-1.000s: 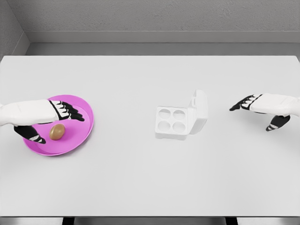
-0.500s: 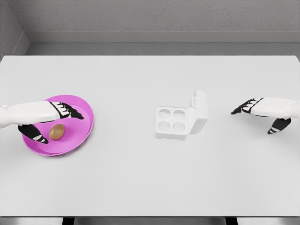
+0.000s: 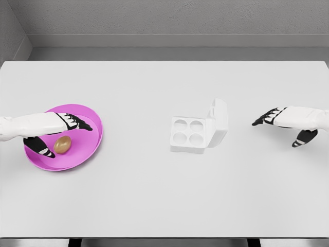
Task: Pack egg into the box and close the box lid
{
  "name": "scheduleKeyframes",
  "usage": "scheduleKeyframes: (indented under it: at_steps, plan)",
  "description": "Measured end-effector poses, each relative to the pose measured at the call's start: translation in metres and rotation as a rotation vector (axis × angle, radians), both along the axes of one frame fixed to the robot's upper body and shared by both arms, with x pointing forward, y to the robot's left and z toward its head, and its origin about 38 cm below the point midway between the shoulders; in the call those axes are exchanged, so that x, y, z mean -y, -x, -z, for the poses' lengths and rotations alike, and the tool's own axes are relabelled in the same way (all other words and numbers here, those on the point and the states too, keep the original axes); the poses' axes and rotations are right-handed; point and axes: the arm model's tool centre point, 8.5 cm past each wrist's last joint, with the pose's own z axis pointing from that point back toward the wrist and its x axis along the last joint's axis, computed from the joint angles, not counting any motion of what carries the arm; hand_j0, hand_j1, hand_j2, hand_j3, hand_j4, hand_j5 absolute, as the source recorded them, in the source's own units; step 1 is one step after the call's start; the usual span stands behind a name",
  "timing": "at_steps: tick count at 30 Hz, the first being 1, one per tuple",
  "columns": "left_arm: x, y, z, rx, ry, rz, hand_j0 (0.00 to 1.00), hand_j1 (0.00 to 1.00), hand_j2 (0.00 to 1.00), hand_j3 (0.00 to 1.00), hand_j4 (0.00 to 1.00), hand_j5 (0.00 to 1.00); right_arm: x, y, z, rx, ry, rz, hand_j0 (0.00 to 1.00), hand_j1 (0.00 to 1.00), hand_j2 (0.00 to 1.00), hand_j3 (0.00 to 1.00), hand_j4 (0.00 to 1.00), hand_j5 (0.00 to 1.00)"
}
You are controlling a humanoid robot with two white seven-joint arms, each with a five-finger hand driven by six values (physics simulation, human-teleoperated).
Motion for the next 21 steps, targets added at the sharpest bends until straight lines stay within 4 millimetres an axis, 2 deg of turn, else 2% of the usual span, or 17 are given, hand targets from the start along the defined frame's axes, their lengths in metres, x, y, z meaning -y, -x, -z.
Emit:
scheduleKeyframes:
  at_steps: [12, 21]
  plan:
    - [-0.003, -0.001, 0.007, -0.010, -0.002, -0.015, 1.00, 1.00, 1.00, 1.00, 1.00, 1.00, -0.015, 0.002, 0.007, -0.013, -0.010, -0.038, 1.00, 1.00, 1.00, 1.00, 1.00, 1.00]
    - [-0.005, -0.001, 0.014, -0.011, -0.017, -0.024, 1.00, 1.00, 1.00, 1.00, 1.00, 1.00, -0.026, 0.004, 0.006, -0.007, -0.016, -0.069, 1.00, 1.00, 1.00, 1.00, 1.00, 1.00]
